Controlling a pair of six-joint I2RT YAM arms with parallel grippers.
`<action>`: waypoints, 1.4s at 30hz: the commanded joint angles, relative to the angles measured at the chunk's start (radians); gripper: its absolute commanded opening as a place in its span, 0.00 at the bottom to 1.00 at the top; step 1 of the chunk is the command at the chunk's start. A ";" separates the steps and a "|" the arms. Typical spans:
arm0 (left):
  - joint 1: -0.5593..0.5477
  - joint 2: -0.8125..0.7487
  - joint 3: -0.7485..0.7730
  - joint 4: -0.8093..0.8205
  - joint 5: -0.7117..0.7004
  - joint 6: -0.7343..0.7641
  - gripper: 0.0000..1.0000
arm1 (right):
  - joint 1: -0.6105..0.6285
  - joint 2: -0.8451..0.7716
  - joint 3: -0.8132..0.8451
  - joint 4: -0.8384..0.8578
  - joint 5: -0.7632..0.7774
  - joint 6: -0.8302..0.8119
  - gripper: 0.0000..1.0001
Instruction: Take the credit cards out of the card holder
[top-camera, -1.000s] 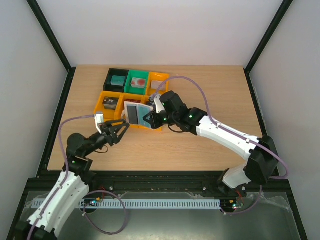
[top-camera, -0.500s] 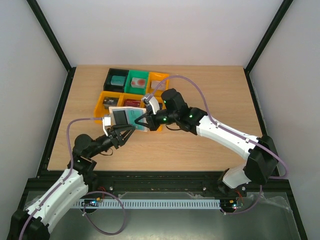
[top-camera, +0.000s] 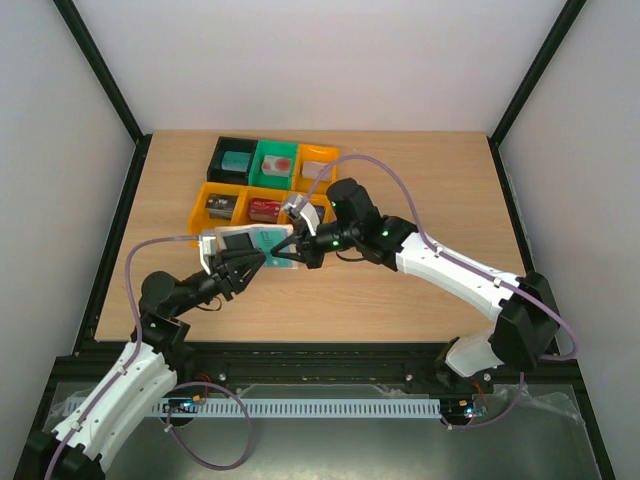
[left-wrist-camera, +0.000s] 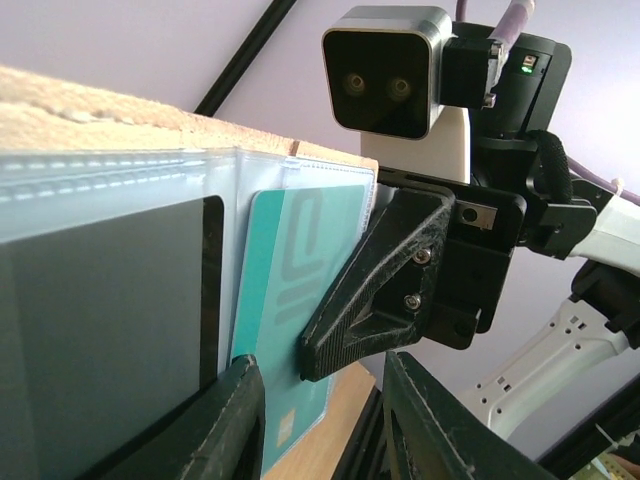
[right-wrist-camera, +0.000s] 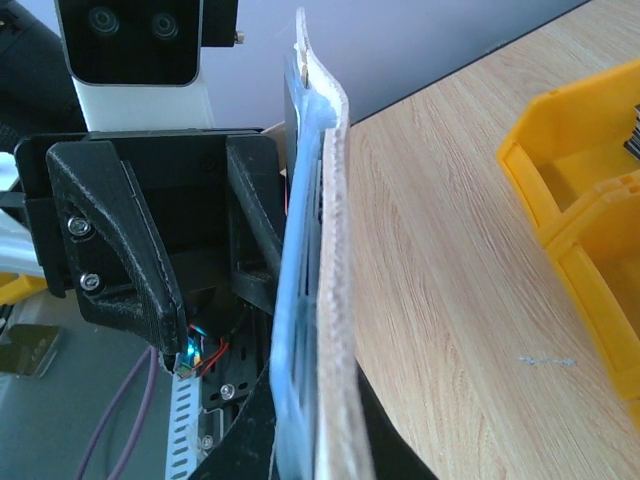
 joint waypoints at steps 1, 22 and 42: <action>0.018 -0.007 0.023 -0.067 -0.018 0.036 0.36 | 0.022 -0.064 0.020 0.032 -0.157 -0.056 0.02; 0.021 0.018 0.144 -0.288 0.063 0.178 0.35 | 0.022 -0.096 0.015 -0.071 -0.199 -0.165 0.02; 0.015 0.009 0.127 -0.311 0.054 0.172 0.32 | 0.022 -0.130 -0.071 0.135 -0.270 -0.005 0.02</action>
